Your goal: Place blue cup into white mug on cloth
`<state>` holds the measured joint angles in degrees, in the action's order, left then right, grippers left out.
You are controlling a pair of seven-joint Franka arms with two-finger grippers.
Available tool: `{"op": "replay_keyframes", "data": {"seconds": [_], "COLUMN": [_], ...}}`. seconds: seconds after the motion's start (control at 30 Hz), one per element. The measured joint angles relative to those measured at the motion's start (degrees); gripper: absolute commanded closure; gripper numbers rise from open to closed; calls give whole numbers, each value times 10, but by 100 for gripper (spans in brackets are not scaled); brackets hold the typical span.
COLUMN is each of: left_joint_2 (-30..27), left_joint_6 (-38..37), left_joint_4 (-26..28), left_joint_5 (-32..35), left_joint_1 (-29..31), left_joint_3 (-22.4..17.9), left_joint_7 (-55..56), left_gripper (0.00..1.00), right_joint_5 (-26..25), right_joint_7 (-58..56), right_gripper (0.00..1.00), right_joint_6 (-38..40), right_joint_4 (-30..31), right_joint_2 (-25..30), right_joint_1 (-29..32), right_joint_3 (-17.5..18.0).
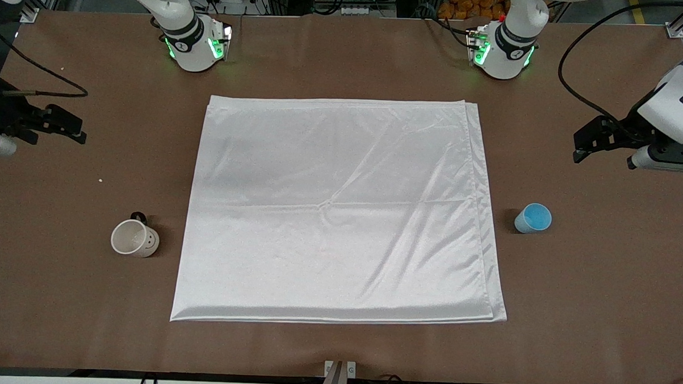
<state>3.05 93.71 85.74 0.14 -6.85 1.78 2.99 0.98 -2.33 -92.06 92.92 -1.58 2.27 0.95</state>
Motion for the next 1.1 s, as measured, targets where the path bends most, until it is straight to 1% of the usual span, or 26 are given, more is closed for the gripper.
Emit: {"op": "replay_keyframes", "data": {"seconds": [0.13, 0.3, 0.43, 0.57, 0.73, 1.1], "left_joint_2": [0, 1, 1, 1, 1, 1], "left_joint_6": [3, 20, 48, 88, 139, 279], "left_joint_4": [8, 33, 64, 104, 156, 273], "left_joint_5": [0, 0, 0, 0, 0, 0], "left_joint_1": [0, 0, 0, 0, 0, 1], "left_joint_3": [0, 0, 0, -1, -2, -10], "left_joint_7": [0, 0, 0, 0, 0, 0], "left_gripper": [0, 0, 0, 0, 0, 0], "right_joint_5": [0, 0, 0, 0, 0, 0], "right_joint_7": [0, 0, 0, 0, 0, 0], "right_gripper": [0, 0, 0, 0, 0, 0], "right_joint_6": [-56, -146, -232, -303, -356, -458], "right_joint_4": [54, 133, 196, 246, 265, 266], "right_joint_2": [-5, -13, -20, -35, -67, -147], "right_joint_1": [10, 16, 16, 16, 16, 16], "right_joint_3": [-1, -3, -2, -2, -2, -3]}}
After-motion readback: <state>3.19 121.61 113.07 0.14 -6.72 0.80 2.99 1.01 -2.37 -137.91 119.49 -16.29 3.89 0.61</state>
